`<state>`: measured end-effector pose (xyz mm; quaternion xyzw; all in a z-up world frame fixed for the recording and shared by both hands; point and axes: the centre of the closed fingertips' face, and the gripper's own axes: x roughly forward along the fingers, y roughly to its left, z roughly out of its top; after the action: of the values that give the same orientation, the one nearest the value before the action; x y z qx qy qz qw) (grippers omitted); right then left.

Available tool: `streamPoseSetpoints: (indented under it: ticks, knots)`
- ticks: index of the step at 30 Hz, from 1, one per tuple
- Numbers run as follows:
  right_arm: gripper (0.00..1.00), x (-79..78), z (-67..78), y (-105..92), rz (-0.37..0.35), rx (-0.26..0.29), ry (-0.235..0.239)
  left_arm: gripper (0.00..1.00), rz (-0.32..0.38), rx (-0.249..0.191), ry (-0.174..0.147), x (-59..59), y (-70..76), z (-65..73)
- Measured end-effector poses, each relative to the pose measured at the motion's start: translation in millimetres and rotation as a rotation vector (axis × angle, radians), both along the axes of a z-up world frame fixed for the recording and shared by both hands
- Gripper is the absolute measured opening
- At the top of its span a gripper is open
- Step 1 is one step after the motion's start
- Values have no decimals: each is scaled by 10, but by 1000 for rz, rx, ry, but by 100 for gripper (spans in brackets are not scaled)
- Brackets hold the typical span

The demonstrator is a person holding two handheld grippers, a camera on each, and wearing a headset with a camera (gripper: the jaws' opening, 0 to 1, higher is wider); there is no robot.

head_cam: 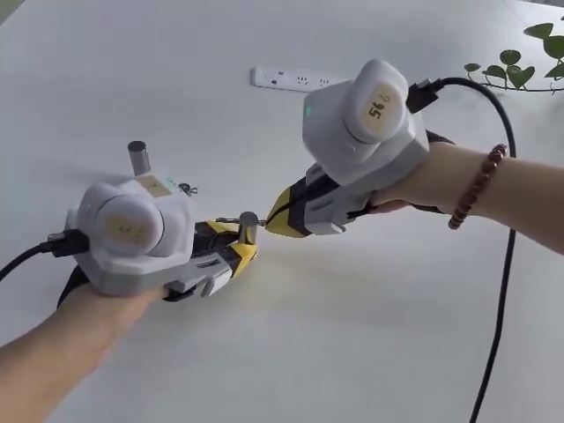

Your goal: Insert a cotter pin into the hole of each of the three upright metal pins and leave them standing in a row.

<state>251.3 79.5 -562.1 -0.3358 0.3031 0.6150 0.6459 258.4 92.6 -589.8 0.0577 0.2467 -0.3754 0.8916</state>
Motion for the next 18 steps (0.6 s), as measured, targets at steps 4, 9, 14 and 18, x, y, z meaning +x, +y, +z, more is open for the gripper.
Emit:
streamPoseSetpoints:
  ticks: [4, 9, 14, 18]
  knots:
    - [2, 9, 31, -8, -11, 18, 4, 11, 3, 0, 1, 2, -1, -1]
    - [11, 9, 107, 88, -68, 103, 54, 11, 6, -2, 0, 1, 0, 1]
    - [15, -2, 83, 146, -79, 130, 71, 11, 9, -8, 4, -1, 3, 1]
    - [15, -12, 52, 197, -80, 149, 77, 11, 12, -12, 6, -3, 5, 1]
